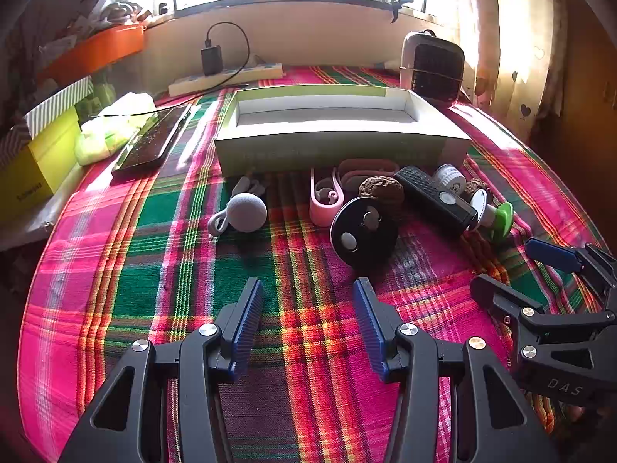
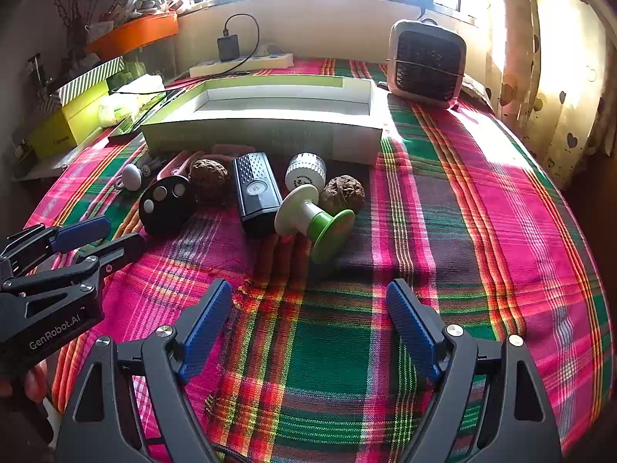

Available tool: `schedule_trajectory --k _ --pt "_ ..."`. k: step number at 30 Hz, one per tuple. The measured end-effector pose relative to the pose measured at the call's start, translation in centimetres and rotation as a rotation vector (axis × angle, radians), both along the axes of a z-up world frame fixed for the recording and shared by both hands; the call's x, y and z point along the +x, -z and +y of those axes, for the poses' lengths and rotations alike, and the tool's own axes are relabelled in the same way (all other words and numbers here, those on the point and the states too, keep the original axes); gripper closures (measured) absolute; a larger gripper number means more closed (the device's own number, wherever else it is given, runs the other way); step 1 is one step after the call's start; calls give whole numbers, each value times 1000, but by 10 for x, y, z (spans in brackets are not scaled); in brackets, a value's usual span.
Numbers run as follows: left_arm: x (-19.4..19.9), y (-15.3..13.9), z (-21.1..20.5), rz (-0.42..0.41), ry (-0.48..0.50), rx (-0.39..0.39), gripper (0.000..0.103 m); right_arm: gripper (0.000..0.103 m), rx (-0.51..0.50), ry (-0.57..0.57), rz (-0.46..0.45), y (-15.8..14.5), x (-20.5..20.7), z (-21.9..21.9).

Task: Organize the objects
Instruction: 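Move left tool to the white egg while right tool moves to the white-green spool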

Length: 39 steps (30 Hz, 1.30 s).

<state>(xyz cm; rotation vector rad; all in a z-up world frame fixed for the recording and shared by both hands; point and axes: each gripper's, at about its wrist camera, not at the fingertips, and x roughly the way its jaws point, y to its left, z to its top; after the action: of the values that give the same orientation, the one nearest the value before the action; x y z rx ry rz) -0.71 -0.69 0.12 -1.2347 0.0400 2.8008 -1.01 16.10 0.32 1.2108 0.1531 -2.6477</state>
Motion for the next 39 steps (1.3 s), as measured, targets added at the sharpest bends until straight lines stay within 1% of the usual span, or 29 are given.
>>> schedule_trajectory --k 12,19,25,28,31,32,34,37,39 --pt "0 0 -1 1 3 1 56 21 -1 -2 1 0 0 1" --pt "0 -1 -4 5 15 20 57 21 -8 -7 1 0 -1 4" --pt "-2 -2 -24 1 -1 69 57 21 -11 7 -4 -1 -5 12" --pt "-5 -3 -38 0 -25 90 57 21 -45 12 -20 -3 -10 22" --pt "-9 -3 -52 1 -42 111 57 24 -41 21 -27 -4 -16 25" --pt "-11 -4 -56 0 -48 125 57 27 -40 22 -28 -4 -18 26" --pt "-16 -5 -61 -1 -54 148 57 29 -51 23 -32 -4 -22 26" --pt "-23 -8 -63 16 -44 132 57 29 -72 30 -34 -4 -25 26" --pt "-29 -9 -63 10 -29 139 57 30 -89 27 -35 -5 -27 25"
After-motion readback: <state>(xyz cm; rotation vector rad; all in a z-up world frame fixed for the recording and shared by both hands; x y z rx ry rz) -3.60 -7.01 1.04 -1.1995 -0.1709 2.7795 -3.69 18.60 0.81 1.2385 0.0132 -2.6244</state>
